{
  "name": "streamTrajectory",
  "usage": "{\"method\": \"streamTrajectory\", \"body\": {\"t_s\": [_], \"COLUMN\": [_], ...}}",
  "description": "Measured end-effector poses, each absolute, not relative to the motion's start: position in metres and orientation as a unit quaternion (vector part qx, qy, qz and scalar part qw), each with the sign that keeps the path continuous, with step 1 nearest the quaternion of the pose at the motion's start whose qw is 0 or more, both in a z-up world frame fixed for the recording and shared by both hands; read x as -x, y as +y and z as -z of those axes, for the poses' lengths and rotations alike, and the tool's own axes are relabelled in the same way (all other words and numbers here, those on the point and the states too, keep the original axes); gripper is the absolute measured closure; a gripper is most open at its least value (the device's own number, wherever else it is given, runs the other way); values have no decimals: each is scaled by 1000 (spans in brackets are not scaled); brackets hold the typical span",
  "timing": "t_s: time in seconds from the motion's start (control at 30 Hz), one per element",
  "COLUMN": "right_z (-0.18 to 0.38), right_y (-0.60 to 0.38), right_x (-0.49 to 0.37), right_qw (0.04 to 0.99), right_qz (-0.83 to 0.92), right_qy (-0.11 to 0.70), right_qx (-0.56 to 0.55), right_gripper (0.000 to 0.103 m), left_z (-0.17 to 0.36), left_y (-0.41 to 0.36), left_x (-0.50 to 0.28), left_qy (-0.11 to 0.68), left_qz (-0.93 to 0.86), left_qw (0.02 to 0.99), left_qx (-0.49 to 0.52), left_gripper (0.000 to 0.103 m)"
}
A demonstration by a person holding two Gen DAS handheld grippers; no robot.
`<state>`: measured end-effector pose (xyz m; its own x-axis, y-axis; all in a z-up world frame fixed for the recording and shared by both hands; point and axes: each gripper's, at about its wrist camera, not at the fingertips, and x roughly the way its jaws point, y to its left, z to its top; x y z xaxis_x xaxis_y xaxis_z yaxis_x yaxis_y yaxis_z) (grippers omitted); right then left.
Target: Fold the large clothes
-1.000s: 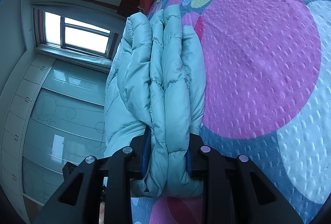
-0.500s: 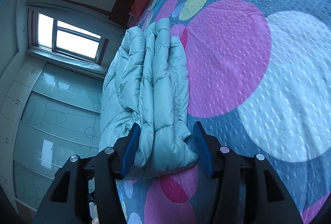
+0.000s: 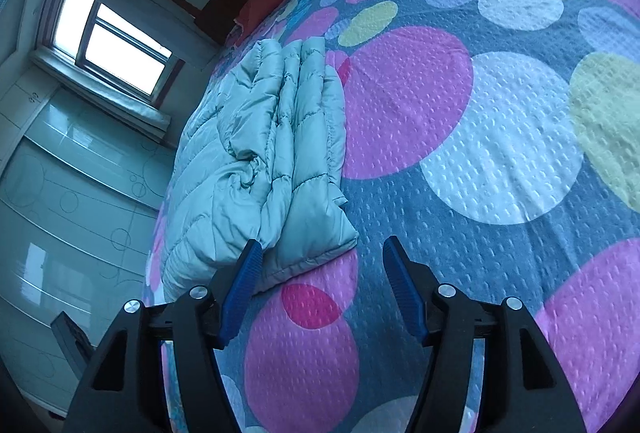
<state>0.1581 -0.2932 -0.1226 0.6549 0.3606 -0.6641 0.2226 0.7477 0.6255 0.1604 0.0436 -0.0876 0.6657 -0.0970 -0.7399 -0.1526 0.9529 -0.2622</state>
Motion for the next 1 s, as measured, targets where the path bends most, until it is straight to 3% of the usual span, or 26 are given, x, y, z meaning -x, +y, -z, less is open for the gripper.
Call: {"method": "streamTrajectory", "body": {"t_s": [0.13,0.6,1.0], "right_z": [112,92,19], "right_y": [-277,-234,-204], "right_x": [-149,-118,-91], "right_qw": [859,892,920], "right_qz": [-13,31,27], "right_qy": [421,423,377], "right_qx": [-290,-155,-104], "right_gripper": [33,29,24], "left_z": [77,50,-13], "left_y": [36,15,8], "left_x": [-146,-107,-84], "left_qy": [392,369,335], "left_qz": [-35,-47,-37], "left_qw": [914,927,941], "left_qx": [102,39,37], "left_gripper": [11,11,10]}}
